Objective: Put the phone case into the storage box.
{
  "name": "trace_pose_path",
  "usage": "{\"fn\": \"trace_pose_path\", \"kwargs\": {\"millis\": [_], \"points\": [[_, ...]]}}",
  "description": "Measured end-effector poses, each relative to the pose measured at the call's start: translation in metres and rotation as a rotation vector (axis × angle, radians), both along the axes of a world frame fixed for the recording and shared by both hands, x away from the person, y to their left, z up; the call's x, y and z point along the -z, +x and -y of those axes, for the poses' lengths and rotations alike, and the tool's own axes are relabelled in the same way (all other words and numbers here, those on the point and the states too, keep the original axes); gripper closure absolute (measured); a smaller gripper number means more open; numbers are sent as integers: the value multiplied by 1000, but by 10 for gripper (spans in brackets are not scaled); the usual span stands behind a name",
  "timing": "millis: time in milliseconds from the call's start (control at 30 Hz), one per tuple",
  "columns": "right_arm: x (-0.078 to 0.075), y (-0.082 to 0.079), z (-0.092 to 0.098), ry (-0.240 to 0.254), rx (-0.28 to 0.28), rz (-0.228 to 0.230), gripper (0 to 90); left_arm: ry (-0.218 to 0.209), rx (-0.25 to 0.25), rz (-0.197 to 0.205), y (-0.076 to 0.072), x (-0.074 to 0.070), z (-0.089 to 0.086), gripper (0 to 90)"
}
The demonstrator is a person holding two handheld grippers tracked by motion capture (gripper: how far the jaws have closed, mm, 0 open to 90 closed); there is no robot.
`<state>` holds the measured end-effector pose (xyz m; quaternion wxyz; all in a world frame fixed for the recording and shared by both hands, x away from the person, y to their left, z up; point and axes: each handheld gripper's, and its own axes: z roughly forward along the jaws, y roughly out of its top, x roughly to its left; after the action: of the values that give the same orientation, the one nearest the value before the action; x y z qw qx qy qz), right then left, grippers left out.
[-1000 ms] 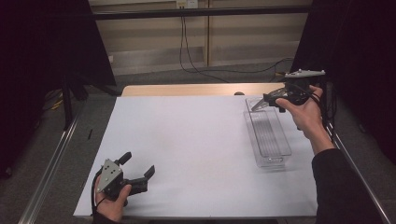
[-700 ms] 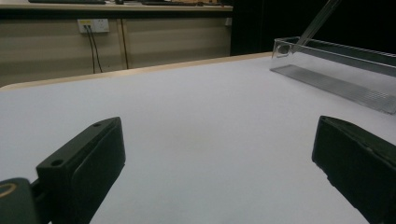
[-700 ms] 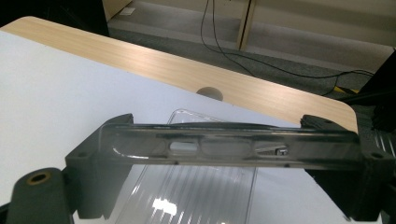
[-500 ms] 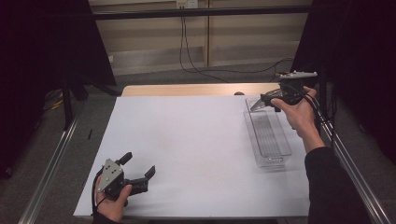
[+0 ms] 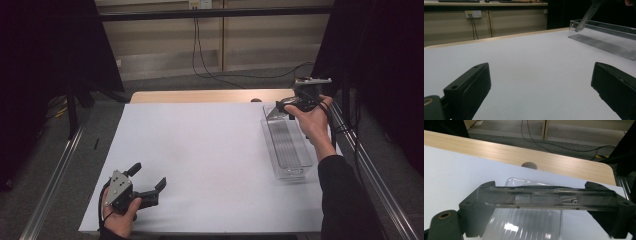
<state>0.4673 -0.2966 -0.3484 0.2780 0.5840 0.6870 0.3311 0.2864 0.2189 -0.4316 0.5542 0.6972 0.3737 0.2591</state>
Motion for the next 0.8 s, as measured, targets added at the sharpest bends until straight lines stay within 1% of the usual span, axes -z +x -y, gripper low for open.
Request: {"fn": "trace_pose_path", "kwargs": {"millis": [133,267,400,533,567,667,733,800], "points": [[0,1,-4,5,46,7,119,-2,4,-3,0,0,1,27],[2,3,-9,-6,77,12,119,6,2,2,0,0,0,27],[4,5,-13,-3,110,8,119,5,1,4,0,0,0,27],[7,6,-16,-13,126,8,119,6,2,3,0,0,0,27],[8,6,-18,-23,124,13,119,8,9,1,0,0,0,27],[11,7,-22,-37,130,18,119,10,8,-9,1,1,1,27],[14,9,-24,-39,133,10,119,8,11,-5,0,0,1,27],[16,10,-26,-43,145,14,119,5,11,-4,0,0,1,27]]}}
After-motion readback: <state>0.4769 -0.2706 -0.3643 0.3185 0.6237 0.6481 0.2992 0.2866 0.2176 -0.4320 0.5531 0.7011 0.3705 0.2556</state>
